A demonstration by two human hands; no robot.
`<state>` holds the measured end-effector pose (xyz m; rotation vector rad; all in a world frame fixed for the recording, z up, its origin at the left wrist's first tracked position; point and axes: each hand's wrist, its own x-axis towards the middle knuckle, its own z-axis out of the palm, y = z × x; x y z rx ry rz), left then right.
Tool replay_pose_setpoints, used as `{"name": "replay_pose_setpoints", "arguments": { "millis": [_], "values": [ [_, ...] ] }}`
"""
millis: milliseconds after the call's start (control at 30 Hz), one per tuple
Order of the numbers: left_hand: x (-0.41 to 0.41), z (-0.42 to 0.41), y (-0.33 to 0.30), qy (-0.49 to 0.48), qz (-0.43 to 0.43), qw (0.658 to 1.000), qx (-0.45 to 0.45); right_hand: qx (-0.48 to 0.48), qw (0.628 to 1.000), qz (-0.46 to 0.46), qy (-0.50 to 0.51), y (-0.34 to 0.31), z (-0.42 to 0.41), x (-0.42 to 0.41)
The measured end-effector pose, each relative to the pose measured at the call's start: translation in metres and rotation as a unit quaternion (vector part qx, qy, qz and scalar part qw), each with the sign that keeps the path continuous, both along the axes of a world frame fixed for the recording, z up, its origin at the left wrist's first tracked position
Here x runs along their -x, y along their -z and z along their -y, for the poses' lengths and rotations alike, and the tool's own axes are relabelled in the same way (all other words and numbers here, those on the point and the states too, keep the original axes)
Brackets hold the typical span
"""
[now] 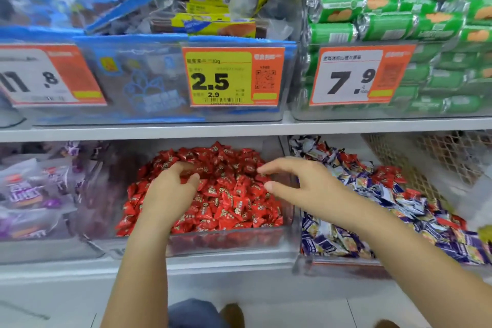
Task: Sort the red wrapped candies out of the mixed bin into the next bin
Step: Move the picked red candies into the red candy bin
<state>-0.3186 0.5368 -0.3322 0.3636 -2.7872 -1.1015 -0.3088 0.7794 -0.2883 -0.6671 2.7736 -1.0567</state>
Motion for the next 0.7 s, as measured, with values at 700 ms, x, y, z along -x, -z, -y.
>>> {"name": "replay_pose_setpoints", "arguments": {
  "millis": [700],
  "values": [
    [0.054, -0.337, -0.011, 0.454, 0.023, 0.882, 0.121, -0.063, 0.863, -0.049, 0.499, 0.061, -0.267, -0.070]
  ]
}}
